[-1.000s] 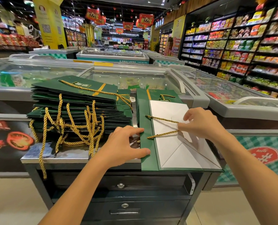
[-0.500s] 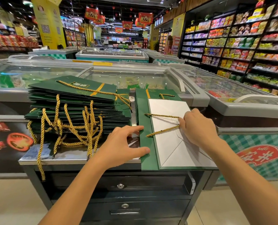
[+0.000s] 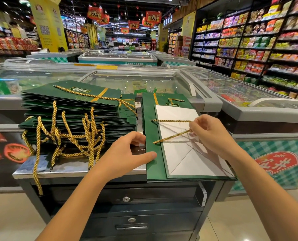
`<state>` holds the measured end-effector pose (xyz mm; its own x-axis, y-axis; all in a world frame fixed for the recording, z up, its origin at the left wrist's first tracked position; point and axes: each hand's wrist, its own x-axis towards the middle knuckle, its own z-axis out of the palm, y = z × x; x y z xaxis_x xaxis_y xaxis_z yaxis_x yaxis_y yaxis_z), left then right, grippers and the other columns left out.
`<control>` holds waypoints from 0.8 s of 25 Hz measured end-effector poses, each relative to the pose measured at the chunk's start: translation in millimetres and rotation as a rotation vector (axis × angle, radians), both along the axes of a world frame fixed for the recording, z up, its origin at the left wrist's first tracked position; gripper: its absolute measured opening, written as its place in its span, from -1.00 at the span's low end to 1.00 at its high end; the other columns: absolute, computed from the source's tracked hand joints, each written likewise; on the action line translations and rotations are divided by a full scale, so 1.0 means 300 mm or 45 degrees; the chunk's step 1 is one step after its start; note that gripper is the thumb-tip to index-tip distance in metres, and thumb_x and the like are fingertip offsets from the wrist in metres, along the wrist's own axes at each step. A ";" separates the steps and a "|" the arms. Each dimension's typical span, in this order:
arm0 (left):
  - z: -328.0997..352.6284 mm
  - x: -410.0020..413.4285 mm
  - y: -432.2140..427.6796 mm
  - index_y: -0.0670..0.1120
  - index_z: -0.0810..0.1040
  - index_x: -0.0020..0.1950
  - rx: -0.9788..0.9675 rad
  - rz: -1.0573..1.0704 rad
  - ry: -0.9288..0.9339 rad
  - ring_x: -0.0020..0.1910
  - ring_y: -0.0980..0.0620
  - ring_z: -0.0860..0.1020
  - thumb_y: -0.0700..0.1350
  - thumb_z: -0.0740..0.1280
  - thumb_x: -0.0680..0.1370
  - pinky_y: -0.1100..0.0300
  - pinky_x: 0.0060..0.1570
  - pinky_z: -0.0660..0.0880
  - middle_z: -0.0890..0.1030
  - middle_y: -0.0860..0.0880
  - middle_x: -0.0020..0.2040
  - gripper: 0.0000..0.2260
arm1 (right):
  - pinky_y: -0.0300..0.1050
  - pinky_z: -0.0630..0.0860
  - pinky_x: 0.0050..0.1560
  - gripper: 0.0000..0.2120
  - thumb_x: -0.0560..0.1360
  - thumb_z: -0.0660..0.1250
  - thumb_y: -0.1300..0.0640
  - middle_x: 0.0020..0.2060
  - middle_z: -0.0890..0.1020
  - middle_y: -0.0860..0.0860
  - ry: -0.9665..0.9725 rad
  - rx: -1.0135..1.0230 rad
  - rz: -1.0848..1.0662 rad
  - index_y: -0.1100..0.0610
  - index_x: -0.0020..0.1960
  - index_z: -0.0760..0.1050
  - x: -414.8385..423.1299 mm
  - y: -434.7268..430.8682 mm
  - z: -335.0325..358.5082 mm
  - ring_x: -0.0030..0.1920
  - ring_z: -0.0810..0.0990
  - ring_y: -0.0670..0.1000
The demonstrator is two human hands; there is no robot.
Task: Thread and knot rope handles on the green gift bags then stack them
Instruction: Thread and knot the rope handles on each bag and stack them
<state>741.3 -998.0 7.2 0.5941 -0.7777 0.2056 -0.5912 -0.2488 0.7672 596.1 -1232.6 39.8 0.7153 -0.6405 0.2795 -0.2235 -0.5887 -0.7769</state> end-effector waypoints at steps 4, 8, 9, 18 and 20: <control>0.007 -0.005 0.005 0.17 0.56 0.12 -0.008 -0.020 0.000 0.08 0.26 0.56 0.19 0.51 0.40 0.23 0.15 0.49 0.62 0.21 0.06 -0.66 | -0.27 0.54 -0.32 -0.93 0.63 0.35 0.13 -0.30 0.73 0.00 -0.155 0.103 -0.009 0.13 0.02 0.54 0.004 -0.011 0.000 -0.30 0.66 -0.08; 0.016 -0.013 0.011 0.08 0.59 0.01 0.001 -0.032 0.023 -0.05 0.09 0.60 0.13 0.53 0.41 0.03 0.09 0.56 0.63 0.07 -0.04 -0.73 | -0.11 0.58 -0.19 -0.94 0.64 0.34 0.13 -0.24 0.70 0.02 -0.228 0.113 -0.133 0.12 0.04 0.55 0.023 -0.026 0.002 -0.18 0.65 0.00; 0.016 -0.015 0.011 0.07 0.59 0.01 0.010 -0.027 0.027 -0.07 0.08 0.59 0.13 0.53 0.41 0.03 0.07 0.57 0.62 0.06 -0.05 -0.73 | -0.08 0.59 -0.14 -0.94 0.64 0.34 0.13 -0.22 0.70 0.03 -0.230 0.109 -0.152 0.12 0.04 0.55 0.027 -0.030 -0.002 -0.16 0.66 0.01; 0.076 -0.034 -0.027 0.00 0.44 0.36 -0.034 0.136 0.352 -0.05 0.10 0.64 -0.04 0.54 0.46 0.16 0.09 0.56 0.66 0.00 -0.07 -0.48 | -0.17 0.59 0.07 -0.85 0.56 0.43 0.01 -0.04 0.68 -0.15 -0.046 -0.066 0.019 -0.06 0.12 0.60 -0.062 -0.008 -0.058 -0.01 0.64 -0.18; 0.088 -0.071 -0.046 -0.08 0.45 0.39 -0.104 0.200 0.431 -0.08 0.07 0.67 -0.11 0.45 0.56 0.13 0.02 0.61 0.66 -0.11 -0.06 -0.58 | -0.10 0.61 0.13 -0.86 0.55 0.44 0.04 -0.04 0.69 -0.15 -0.080 -0.046 0.030 -0.09 0.11 0.60 -0.073 -0.004 -0.059 -0.01 0.64 -0.18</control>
